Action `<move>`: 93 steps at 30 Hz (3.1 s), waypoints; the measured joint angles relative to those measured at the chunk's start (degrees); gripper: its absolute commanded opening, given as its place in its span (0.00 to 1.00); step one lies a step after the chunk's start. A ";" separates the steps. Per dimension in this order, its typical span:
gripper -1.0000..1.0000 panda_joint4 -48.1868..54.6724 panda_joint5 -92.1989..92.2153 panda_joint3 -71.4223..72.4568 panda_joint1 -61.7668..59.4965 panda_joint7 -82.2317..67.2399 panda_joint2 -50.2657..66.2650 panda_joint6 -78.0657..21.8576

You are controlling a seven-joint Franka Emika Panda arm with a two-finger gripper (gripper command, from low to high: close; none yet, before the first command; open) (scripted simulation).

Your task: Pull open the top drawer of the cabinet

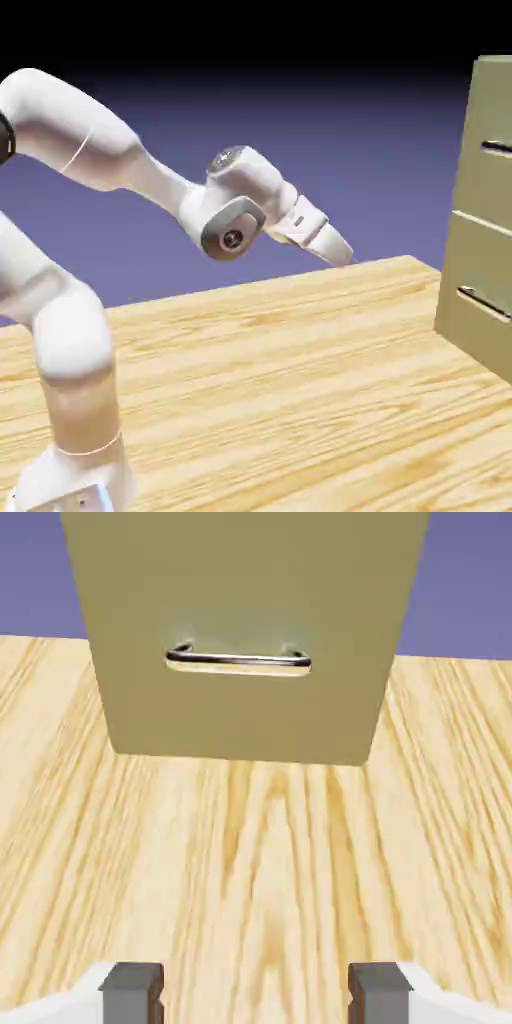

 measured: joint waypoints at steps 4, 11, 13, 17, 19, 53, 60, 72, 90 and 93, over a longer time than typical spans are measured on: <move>0.50 5.74 -8.49 -6.30 8.31 -0.04 -1.52 -0.87; 0.50 15.79 -23.36 -17.33 22.84 -0.12 -4.19 -2.38; 0.50 18.66 -27.61 -20.48 26.99 -0.14 -4.95 -2.82; 0.50 24.40 -36.10 -26.78 35.30 -0.18 -6.47 -3.68; 0.50 27.28 -40.35 -29.93 39.45 -0.20 -7.23 -4.12; 0.50 76.09 -112.55 -83.50 110.05 -0.56 -20.17 -11.48; 0.50 86.13 -127.41 -94.53 124.59 -0.63 -22.83 -13.00; 0.50 104.60 -136.72 -98.64 142.56 -12.83 -31.61 -13.05; 0.00 104.08 -139.85 -91.28 141.79 -19.24 -38.07 -16.05; 0.00 97.85 -141.86 -90.60 137.83 -15.65 -36.77 -18.03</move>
